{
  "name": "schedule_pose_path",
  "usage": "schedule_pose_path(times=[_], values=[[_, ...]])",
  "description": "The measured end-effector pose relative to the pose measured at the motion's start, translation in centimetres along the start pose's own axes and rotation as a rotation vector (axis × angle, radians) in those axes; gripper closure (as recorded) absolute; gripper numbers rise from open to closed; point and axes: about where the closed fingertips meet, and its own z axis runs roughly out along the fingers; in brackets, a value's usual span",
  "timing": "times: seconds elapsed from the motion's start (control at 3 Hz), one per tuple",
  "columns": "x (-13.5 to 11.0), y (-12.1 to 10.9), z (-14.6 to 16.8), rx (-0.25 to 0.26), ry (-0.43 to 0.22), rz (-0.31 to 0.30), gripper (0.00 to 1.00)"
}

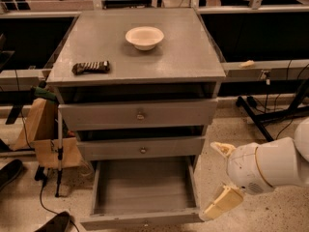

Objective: Close bottom drawer

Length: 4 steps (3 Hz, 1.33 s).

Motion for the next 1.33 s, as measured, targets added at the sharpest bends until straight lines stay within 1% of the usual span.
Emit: schedule_pose_path(times=[0.33, 0.67, 1.0, 1.33], values=[[0.0, 0.4, 0.6, -0.022, -0.028, -0.003, 0.0], [3.3, 1.2, 5.1, -0.095, -0.084, 0.003, 0.0], [9.0, 2.8, 10.3, -0.104, -0.175, 0.043, 0.0], [10.9, 3.0, 12.7, -0.11, -0.215, 0.026, 0.0]])
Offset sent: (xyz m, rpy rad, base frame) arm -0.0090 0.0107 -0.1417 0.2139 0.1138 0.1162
